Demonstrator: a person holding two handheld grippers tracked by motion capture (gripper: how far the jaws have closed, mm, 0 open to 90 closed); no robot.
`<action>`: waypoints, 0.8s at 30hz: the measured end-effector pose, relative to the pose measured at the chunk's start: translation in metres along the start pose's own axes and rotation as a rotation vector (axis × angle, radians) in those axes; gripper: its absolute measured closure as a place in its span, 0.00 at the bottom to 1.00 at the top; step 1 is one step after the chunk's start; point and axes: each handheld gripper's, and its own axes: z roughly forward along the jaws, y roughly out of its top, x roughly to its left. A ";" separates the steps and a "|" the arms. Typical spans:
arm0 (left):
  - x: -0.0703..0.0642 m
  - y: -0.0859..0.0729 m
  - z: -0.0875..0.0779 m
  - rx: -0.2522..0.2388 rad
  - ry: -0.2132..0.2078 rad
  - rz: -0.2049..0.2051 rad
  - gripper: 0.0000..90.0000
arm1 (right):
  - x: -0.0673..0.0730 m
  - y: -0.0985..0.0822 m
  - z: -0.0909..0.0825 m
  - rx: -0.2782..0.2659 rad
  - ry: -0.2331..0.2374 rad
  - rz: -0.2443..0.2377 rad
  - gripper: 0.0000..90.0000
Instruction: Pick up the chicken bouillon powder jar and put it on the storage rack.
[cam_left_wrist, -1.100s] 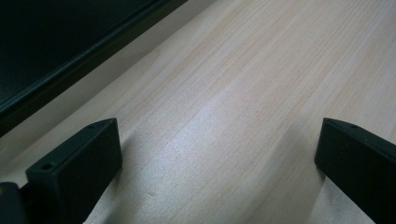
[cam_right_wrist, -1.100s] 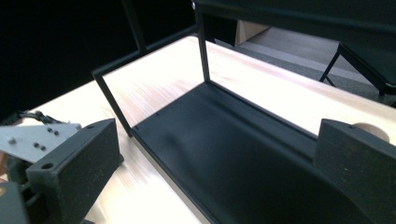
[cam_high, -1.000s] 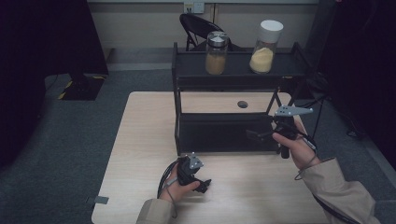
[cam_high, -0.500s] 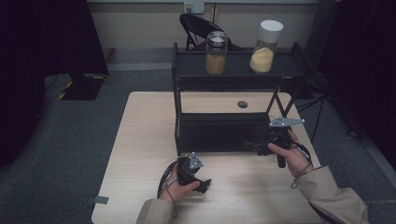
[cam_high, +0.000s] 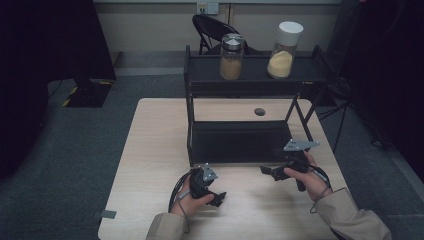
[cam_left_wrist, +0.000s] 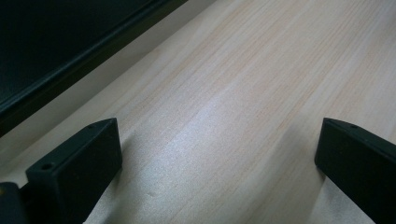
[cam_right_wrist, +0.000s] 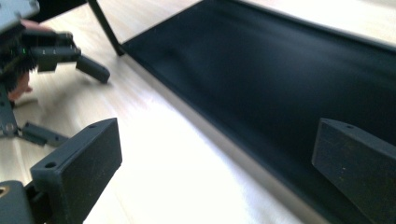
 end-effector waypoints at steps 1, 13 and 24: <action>0.000 0.000 0.000 0.000 0.000 0.000 0.00 | 0.000 -0.002 0.001 0.005 0.002 -0.003 0.01; 0.000 0.000 0.000 0.000 0.001 -0.001 0.00 | 0.005 -0.022 0.001 0.053 0.004 -0.039 0.01; -0.001 0.000 0.000 0.000 0.002 -0.002 0.00 | 0.009 -0.037 0.000 0.098 0.021 -0.061 0.01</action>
